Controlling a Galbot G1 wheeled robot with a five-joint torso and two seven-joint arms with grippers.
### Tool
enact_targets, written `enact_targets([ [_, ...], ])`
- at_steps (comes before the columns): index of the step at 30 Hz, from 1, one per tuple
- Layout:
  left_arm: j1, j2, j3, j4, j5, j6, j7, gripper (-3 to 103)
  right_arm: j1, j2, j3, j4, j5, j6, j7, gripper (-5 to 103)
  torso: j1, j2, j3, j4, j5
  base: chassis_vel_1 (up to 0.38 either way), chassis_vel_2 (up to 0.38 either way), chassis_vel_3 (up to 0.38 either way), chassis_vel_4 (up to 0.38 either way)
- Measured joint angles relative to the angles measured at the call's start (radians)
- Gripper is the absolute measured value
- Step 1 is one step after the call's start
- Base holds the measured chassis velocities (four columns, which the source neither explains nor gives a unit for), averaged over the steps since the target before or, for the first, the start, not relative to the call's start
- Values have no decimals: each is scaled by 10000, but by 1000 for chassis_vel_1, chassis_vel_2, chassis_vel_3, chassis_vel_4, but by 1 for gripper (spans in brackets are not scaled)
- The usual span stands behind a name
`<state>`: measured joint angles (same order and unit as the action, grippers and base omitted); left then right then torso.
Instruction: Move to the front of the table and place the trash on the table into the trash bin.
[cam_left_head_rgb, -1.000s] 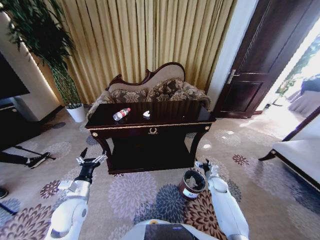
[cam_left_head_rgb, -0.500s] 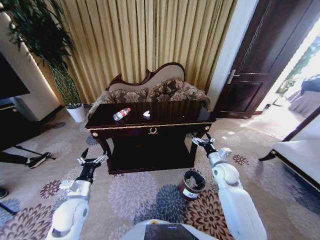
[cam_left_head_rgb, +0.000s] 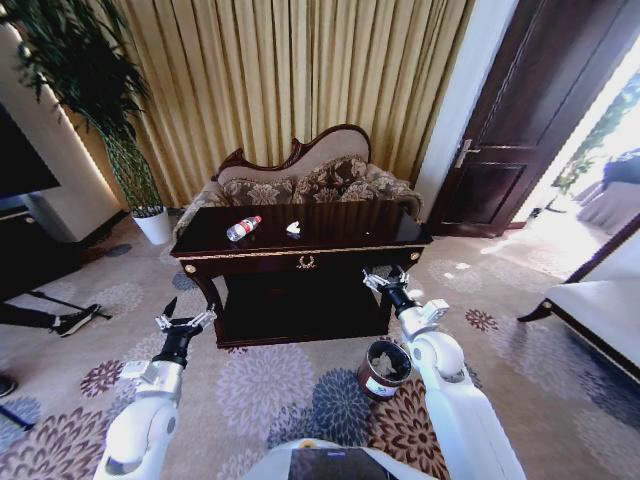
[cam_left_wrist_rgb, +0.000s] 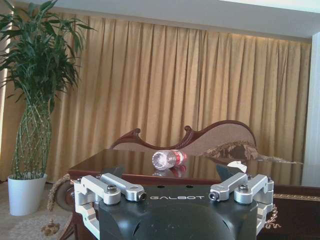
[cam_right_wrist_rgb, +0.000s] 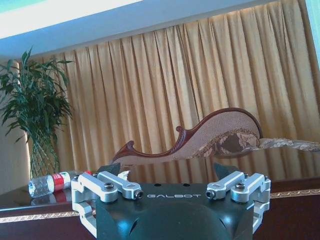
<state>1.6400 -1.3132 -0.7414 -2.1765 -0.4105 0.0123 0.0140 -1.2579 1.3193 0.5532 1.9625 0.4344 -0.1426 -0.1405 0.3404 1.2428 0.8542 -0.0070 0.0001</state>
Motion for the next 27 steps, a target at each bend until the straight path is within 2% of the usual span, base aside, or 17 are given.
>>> enact_targets([
  [5, -78, 2, 64, -33, 46, 131, -19, 100, -15, 77, -45, -231, -536, 112, 0, 100, 0, 0, 0, 0, 2, 0, 0, 0, 0],
  [13, -141, 32, 36, -93, 23, 225, -45, 100, 23, 18, -63, -277, -609, 135, 0, 100, -1, 1, 0, 0, 2, -31, 50, 31, -51],
  [27, -115, -30, 134, -87, 61, 227, -50, 100, -67, -28, -169, -265, -693, 139, 0, 100, 3, -1, 2, 0, 1, -111, 170, 113, -159],
])
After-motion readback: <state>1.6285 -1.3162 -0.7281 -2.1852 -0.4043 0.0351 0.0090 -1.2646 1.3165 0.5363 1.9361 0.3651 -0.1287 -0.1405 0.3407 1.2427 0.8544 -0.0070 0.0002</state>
